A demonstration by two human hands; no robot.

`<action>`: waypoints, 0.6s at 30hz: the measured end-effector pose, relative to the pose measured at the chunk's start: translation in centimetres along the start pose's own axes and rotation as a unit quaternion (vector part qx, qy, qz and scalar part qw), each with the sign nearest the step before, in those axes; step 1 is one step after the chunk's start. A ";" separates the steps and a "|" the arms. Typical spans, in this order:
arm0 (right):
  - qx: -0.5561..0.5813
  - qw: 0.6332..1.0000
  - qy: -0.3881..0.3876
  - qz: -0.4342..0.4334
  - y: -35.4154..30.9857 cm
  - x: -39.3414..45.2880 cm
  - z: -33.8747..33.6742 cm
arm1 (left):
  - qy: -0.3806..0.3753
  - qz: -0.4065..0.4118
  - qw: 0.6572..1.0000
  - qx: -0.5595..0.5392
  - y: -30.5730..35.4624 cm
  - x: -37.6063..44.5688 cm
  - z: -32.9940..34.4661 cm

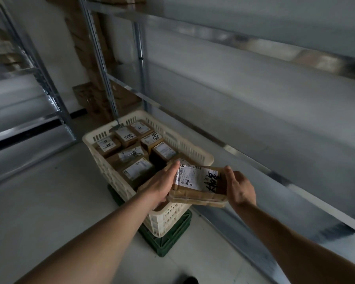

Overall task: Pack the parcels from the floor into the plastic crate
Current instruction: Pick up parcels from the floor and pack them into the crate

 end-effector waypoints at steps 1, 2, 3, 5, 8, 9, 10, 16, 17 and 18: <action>-0.001 1.000 -0.004 -0.002 -0.4 0.6 0.8 | 0.002 -0.007 1.000 0.005 0.0 0.9 -0.4; -0.002 1.000 -0.007 0.000 -0.8 1.2 1.8 | 0.002 -0.012 1.000 0.010 0.2 1.9 -0.8; -0.001 1.000 -0.009 0.001 -1.0 2.0 2.7 | 0.002 -0.016 1.000 0.020 0.4 2.9 -1.1; 0.006 1.000 -0.014 0.006 -1.5 3.7 4.7 | 0.007 -0.018 0.999 0.032 1.0 5.2 -1.8; 0.020 0.999 -0.026 0.014 -2.5 6.6 7.4 | 0.027 -0.007 0.999 0.027 2.8 8.2 -2.6; 0.024 0.999 -0.028 0.017 -2.9 7.5 8.1 | 0.032 -0.007 0.999 0.026 3.2 9.4 -2.9; 0.027 0.999 -0.031 0.022 -3.3 8.5 8.7 | 0.035 -0.013 0.999 0.029 3.5 10.4 -3.1; 0.023 0.998 -0.051 0.025 -5.5 13.5 11.4 | 0.049 -0.049 0.997 0.026 5.5 15.7 -3.6; 0.019 0.998 -0.052 0.027 -5.6 14.1 11.8 | 0.041 -0.052 0.997 0.029 5.7 16.4 -3.5; 0.016 0.998 -0.052 0.029 -5.6 14.7 12.2 | 0.033 -0.057 0.997 0.033 5.9 17.0 -3.5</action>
Point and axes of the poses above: each hand's wrist, its own x-axis towards the middle knuckle, its own z-axis out of the palm, y = z × x, the point moved 4 cm from there along x, towards the middle knuckle, and after that the axes turned 12 degrees about y, right-handed, at the moved point
